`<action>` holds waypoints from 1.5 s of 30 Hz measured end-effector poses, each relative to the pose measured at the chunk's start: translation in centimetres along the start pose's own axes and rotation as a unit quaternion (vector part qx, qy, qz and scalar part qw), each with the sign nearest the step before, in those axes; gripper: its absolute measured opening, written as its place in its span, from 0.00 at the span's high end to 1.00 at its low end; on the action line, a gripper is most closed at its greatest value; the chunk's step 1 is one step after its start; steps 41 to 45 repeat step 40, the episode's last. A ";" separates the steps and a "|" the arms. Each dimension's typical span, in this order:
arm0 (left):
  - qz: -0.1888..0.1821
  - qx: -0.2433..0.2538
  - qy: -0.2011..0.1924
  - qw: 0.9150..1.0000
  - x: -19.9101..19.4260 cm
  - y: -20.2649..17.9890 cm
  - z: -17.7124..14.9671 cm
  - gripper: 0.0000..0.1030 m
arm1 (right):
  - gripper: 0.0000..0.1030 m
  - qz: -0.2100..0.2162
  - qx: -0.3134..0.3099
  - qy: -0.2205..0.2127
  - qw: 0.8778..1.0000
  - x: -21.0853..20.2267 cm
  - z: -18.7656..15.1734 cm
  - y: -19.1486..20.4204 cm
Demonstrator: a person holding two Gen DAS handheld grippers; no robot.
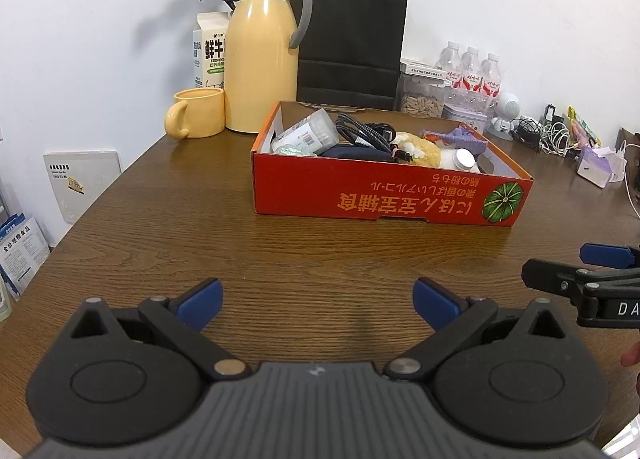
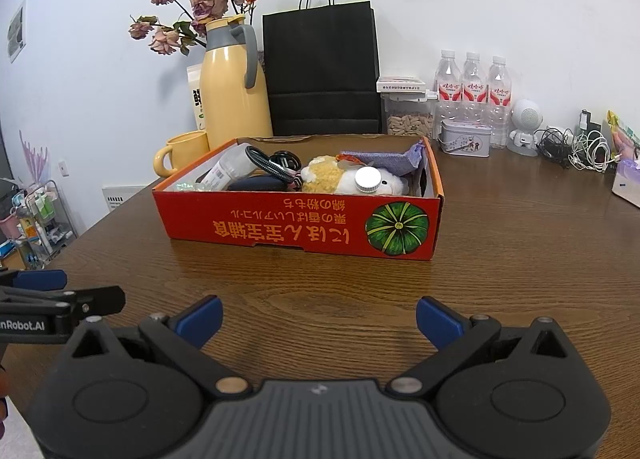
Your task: Organize objects
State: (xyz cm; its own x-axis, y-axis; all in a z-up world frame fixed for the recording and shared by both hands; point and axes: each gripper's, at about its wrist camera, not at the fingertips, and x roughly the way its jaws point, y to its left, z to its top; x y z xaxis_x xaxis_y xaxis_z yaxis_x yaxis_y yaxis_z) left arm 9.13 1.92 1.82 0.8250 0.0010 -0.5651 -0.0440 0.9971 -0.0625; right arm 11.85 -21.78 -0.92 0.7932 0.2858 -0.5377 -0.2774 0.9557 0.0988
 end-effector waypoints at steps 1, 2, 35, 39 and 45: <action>0.000 0.000 0.000 1.000 0.0 0.0 0.0 0.00 | 0.00 0.000 0.000 0.000 1.000 0.0 0.0 0.0; 0.000 0.000 0.000 1.000 0.0 0.0 0.0 0.00 | 0.00 0.000 0.000 0.000 1.000 0.0 0.0 0.0; 0.002 -0.002 -0.005 1.000 -0.1 0.1 -0.2 0.00 | 0.00 0.000 0.000 0.000 1.000 0.0 -0.1 0.0; -0.004 -0.001 -0.004 1.000 -0.1 0.2 -0.3 0.00 | 0.00 0.000 0.000 0.000 1.000 0.0 -0.1 0.0; -0.005 -0.001 -0.003 1.000 -0.1 0.2 -0.2 0.00 | 0.00 0.000 0.000 0.000 1.000 0.0 -0.1 0.0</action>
